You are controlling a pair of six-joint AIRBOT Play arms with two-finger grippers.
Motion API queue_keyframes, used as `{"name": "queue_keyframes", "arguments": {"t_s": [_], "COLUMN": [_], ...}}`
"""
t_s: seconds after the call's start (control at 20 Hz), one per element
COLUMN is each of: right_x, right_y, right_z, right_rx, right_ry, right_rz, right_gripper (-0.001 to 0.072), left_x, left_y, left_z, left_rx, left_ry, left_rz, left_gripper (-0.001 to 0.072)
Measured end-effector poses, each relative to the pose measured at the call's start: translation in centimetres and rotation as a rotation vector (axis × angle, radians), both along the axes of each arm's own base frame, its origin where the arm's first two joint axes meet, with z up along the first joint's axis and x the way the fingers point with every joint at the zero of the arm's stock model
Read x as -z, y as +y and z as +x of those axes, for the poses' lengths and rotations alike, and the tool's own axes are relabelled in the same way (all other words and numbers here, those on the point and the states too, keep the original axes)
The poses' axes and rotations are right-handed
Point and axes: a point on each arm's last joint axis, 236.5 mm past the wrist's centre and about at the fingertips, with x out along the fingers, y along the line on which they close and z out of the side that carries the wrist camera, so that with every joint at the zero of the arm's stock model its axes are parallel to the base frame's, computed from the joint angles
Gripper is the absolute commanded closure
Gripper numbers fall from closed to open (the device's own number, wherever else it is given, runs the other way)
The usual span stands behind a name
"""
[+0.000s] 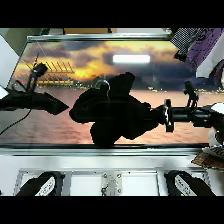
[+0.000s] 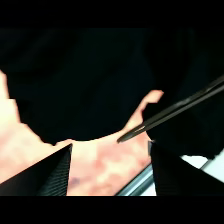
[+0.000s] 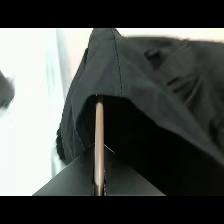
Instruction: Fold the clothes and pants, and hang the long-sleeved shirts on hangers.
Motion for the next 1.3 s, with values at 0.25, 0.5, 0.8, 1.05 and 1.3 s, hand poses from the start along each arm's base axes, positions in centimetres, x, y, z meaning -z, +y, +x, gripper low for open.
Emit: {"name": "queue_keyframes", "arguments": {"t_s": [0.25,0.5,0.8,1.05,1.3], "right_x": [-3.1,-4.1,-4.2,-4.2,-4.7], "right_y": [-0.4,-0.8,-0.9,-0.9,-0.8], "right_z": [2.5,3.5,3.7,3.8,3.4], "right_rx": [0.144,0.203,0.217,0.222,0.225], "right_ry": [-0.08,-0.098,-0.1,-0.091,-0.075], "right_rz": [0.064,0.081,0.081,0.084,0.094], "right_gripper": [0.0706,0.0705,0.0705,0.0705,0.0706], "left_x": [1.4,6.2,6.8,9.5,10.5], "left_y": [-0.1,-7.1,-14.2,-15.5,-12.4], "left_z": [-2.6,-5.8,-7.6,-8.2,-6.5], "left_rx": [-0.149,-0.14,-0.096,-0.093,-0.182], "left_ry": [0.045,0.116,0.092,0.172,0.227], "left_rz": [0.007,-0.047,-0.137,-0.105,-0.063], "left_gripper": [-0.0013,-0.0013,-0.0013,0.0458,0.0698]}}
